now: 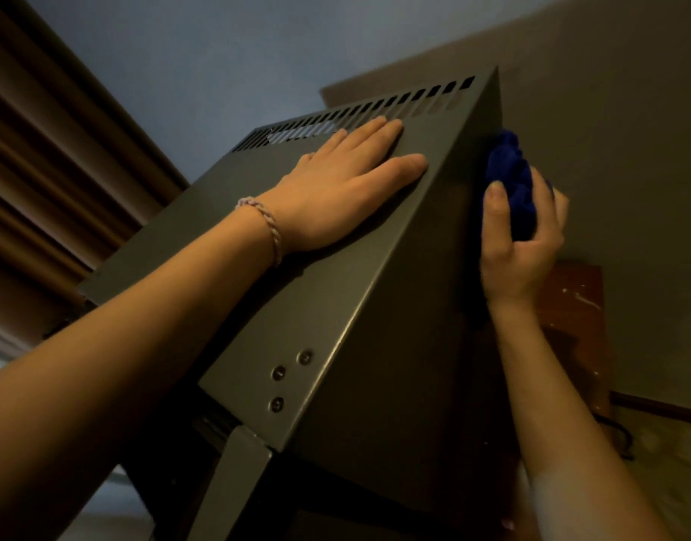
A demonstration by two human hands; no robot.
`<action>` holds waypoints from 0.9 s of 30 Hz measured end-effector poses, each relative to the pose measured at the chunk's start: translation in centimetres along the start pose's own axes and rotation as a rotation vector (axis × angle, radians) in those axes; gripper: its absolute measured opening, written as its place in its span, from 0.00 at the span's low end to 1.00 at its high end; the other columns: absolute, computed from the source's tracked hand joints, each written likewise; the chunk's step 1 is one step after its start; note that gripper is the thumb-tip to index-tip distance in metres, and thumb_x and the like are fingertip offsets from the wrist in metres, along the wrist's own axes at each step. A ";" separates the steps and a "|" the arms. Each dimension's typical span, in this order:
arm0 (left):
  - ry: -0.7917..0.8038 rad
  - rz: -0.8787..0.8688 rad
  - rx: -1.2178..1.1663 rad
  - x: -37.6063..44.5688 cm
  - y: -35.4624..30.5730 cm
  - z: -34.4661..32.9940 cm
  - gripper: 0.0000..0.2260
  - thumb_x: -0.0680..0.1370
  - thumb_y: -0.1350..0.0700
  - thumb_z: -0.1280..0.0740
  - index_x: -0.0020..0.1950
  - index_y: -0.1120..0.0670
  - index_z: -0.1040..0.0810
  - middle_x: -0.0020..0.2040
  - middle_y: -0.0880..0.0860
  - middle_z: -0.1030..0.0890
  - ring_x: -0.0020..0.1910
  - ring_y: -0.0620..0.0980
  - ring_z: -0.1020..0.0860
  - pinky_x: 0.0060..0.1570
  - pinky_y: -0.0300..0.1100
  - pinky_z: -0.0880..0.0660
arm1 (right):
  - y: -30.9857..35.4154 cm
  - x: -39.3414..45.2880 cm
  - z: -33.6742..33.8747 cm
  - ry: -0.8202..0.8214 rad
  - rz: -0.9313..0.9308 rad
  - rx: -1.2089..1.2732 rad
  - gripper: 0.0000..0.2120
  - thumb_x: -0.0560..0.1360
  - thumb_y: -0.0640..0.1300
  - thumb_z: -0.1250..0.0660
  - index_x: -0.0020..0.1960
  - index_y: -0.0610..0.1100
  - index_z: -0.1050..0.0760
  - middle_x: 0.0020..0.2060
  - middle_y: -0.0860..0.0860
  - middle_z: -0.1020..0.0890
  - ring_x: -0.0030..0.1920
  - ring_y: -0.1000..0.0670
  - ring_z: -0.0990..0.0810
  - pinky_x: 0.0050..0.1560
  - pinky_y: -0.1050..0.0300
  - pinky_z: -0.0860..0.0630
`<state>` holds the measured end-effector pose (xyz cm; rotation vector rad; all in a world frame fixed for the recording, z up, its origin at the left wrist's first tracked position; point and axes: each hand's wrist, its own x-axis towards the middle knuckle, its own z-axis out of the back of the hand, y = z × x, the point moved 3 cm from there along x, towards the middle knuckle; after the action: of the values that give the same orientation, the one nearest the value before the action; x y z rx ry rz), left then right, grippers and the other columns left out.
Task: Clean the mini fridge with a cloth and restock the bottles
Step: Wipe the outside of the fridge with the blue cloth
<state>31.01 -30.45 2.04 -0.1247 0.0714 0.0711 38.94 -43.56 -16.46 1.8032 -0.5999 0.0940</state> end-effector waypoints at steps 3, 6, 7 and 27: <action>-0.003 -0.002 0.000 0.0 0.0 0.0 0.37 0.73 0.30 0.53 0.80 0.43 0.51 0.81 0.42 0.52 0.80 0.45 0.54 0.78 0.54 0.54 | -5.3 -0.6 1.7 -0.005 -0.148 -0.060 0.30 0.76 0.63 0.36 0.68 0.42 0.23 0.62 0.43 0.25 0.61 0.50 0.23 0.64 0.56 0.26; -0.008 -0.007 0.000 0.0 0.0 0.0 0.37 0.73 0.30 0.53 0.81 0.43 0.51 0.81 0.42 0.52 0.80 0.45 0.54 0.78 0.54 0.53 | -10.7 -2.3 3.9 0.031 -0.354 -0.103 0.25 0.76 0.65 0.36 0.65 0.51 0.23 0.63 0.48 0.27 0.56 0.67 0.26 0.61 0.64 0.30; -0.009 -0.010 -0.002 0.1 0.0 0.0 0.37 0.73 0.30 0.52 0.81 0.43 0.51 0.81 0.42 0.51 0.80 0.45 0.53 0.78 0.54 0.53 | -12.4 -3.1 4.7 0.041 -0.427 -0.114 0.21 0.77 0.65 0.36 0.62 0.54 0.23 0.63 0.49 0.27 0.55 0.65 0.25 0.62 0.59 0.30; -0.027 -0.043 0.016 0.3 0.2 -0.1 0.38 0.73 0.29 0.54 0.81 0.45 0.49 0.81 0.44 0.50 0.79 0.46 0.52 0.77 0.59 0.52 | -9.2 -21.6 10.6 0.009 -0.606 -0.224 0.20 0.76 0.60 0.36 0.65 0.52 0.24 0.59 0.53 0.26 0.54 0.66 0.27 0.62 0.49 0.30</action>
<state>31.28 -30.24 1.91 -0.1093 0.0426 0.0296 21.85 -44.00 -35.71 1.6915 -0.0358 -0.3627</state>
